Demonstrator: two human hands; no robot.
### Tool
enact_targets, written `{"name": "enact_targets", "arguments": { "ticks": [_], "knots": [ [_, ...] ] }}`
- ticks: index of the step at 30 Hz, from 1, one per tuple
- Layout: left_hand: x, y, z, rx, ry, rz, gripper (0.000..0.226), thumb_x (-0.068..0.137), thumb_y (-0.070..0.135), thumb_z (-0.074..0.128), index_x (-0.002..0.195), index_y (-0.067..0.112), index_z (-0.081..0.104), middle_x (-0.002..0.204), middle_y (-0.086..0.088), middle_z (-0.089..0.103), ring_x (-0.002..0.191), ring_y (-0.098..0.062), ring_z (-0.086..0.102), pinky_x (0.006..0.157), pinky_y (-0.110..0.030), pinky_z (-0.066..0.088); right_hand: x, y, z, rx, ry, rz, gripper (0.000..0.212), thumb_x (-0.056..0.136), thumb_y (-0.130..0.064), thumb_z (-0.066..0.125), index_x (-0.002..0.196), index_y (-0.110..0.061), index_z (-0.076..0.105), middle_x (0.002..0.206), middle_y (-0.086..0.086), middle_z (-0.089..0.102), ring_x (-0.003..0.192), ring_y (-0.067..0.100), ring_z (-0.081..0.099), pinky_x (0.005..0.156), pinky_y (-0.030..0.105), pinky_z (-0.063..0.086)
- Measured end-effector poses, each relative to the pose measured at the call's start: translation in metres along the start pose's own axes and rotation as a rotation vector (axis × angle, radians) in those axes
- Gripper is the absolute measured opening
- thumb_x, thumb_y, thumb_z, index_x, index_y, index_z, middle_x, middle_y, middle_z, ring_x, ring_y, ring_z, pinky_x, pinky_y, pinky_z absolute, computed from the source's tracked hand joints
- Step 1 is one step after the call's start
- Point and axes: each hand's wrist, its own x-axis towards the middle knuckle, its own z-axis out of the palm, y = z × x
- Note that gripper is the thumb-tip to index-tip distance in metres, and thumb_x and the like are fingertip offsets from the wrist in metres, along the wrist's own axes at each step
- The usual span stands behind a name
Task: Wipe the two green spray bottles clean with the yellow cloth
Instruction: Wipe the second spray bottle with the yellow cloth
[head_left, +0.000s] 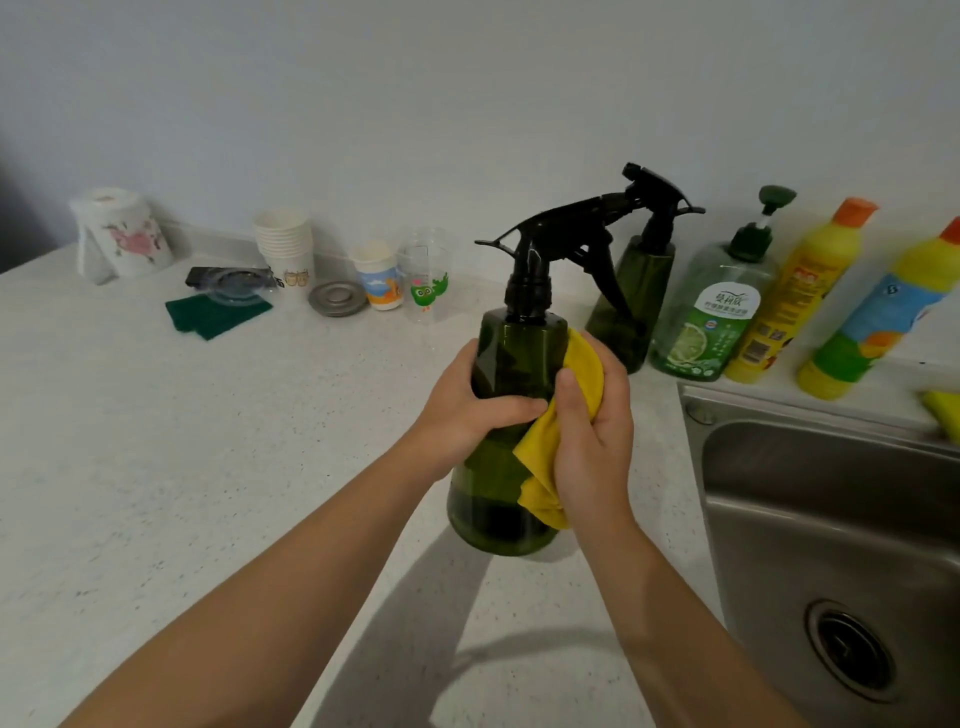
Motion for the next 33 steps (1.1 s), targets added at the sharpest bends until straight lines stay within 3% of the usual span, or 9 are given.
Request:
{"name": "enact_targets", "arguments": {
  "ticks": [3, 6, 15, 18, 21, 25, 28, 31, 33],
  "knots": [
    [-0.002, 0.009, 0.012, -0.010, -0.072, 0.025, 0.058, 0.040, 0.035, 0.073, 0.094, 0.035, 0.052, 0.096, 0.005, 0.064, 0.090, -0.015, 0.063, 0.075, -0.028, 0.052, 0.007, -0.013, -0.011, 0.007, 0.013, -0.067, 0.027, 0.083, -0.033, 0.039, 0.106, -0.046, 0.043, 0.115, -0.017, 0.048, 0.106, -0.009, 0.046, 0.087, 0.005, 0.040],
    [-0.003, 0.015, 0.022, -0.040, -0.118, 0.043, 0.054, 0.046, 0.029, 0.072, 0.096, 0.034, 0.051, 0.096, 0.003, 0.064, 0.088, -0.016, 0.063, 0.073, -0.028, 0.052, 0.014, -0.024, -0.022, 0.010, -0.010, -0.131, 0.028, 0.083, -0.030, 0.038, 0.108, -0.037, 0.049, 0.117, -0.009, 0.050, 0.110, -0.002, 0.048, 0.094, 0.014, 0.040],
    [-0.004, 0.024, 0.045, -0.088, -0.171, 0.053, 0.057, 0.049, 0.028, 0.071, 0.103, 0.027, 0.053, 0.091, -0.001, 0.064, 0.075, -0.012, 0.066, 0.062, -0.025, 0.053, 0.033, -0.041, -0.048, -0.023, -0.036, -0.143, 0.015, 0.080, -0.026, 0.043, 0.090, -0.032, 0.052, 0.094, -0.008, 0.054, 0.093, 0.014, 0.054, 0.090, 0.038, 0.045],
    [-0.003, 0.022, 0.049, -0.066, -0.141, 0.051, 0.067, 0.048, 0.033, 0.071, 0.111, 0.021, 0.052, 0.094, -0.002, 0.065, 0.080, -0.016, 0.066, 0.064, -0.027, 0.053, 0.028, -0.034, -0.050, -0.142, -0.012, -0.267, 0.017, 0.081, -0.032, 0.043, 0.096, -0.030, 0.050, 0.100, -0.011, 0.051, 0.098, 0.004, 0.050, 0.092, 0.024, 0.041],
    [-0.004, 0.021, 0.052, -0.092, -0.088, 0.037, 0.053, 0.056, 0.027, 0.068, 0.107, 0.022, 0.054, 0.094, -0.001, 0.066, 0.080, -0.014, 0.066, 0.064, -0.026, 0.053, 0.019, -0.026, -0.053, -0.213, -0.031, -0.380, 0.030, 0.083, -0.027, 0.039, 0.110, -0.020, 0.048, 0.116, -0.005, 0.047, 0.110, -0.010, 0.040, 0.096, 0.007, 0.030],
    [0.000, 0.027, 0.052, -0.139, 0.016, 0.042, 0.034, 0.067, 0.019, 0.070, 0.095, 0.029, 0.054, 0.092, 0.002, 0.064, 0.079, -0.012, 0.064, 0.064, -0.024, 0.052, 0.002, -0.015, -0.055, -0.190, -0.132, -0.248, 0.033, 0.087, -0.027, 0.042, 0.117, -0.037, 0.036, 0.128, -0.016, 0.038, 0.116, -0.016, 0.034, 0.096, 0.003, 0.027],
    [0.004, 0.035, 0.052, -0.117, 0.088, 0.076, 0.038, 0.059, 0.027, 0.069, 0.094, 0.029, 0.053, 0.094, -0.001, 0.064, 0.083, -0.017, 0.064, 0.069, -0.032, 0.053, -0.014, -0.003, -0.060, -0.142, -0.151, -0.066, 0.036, 0.083, -0.034, 0.036, 0.117, -0.046, 0.032, 0.129, -0.011, 0.040, 0.114, -0.013, 0.037, 0.096, 0.006, 0.033],
    [0.006, 0.039, 0.053, -0.112, 0.128, 0.104, 0.040, 0.056, 0.029, 0.068, 0.094, 0.029, 0.053, 0.095, -0.002, 0.063, 0.086, -0.022, 0.064, 0.075, -0.040, 0.055, -0.025, 0.009, -0.063, -0.133, -0.116, 0.092, 0.043, 0.082, -0.041, 0.032, 0.125, -0.034, 0.036, 0.132, -0.002, 0.042, 0.117, 0.005, 0.042, 0.104, 0.029, 0.038],
    [0.005, 0.039, 0.055, -0.128, 0.147, 0.111, 0.035, 0.061, 0.026, 0.070, 0.091, 0.031, 0.052, 0.095, 0.000, 0.062, 0.088, -0.022, 0.063, 0.077, -0.042, 0.055, -0.025, 0.010, -0.062, -0.161, -0.070, 0.087, 0.039, 0.087, -0.039, 0.032, 0.124, -0.028, 0.039, 0.130, 0.002, 0.043, 0.113, 0.003, 0.043, 0.101, 0.022, 0.037]
  ]
}}
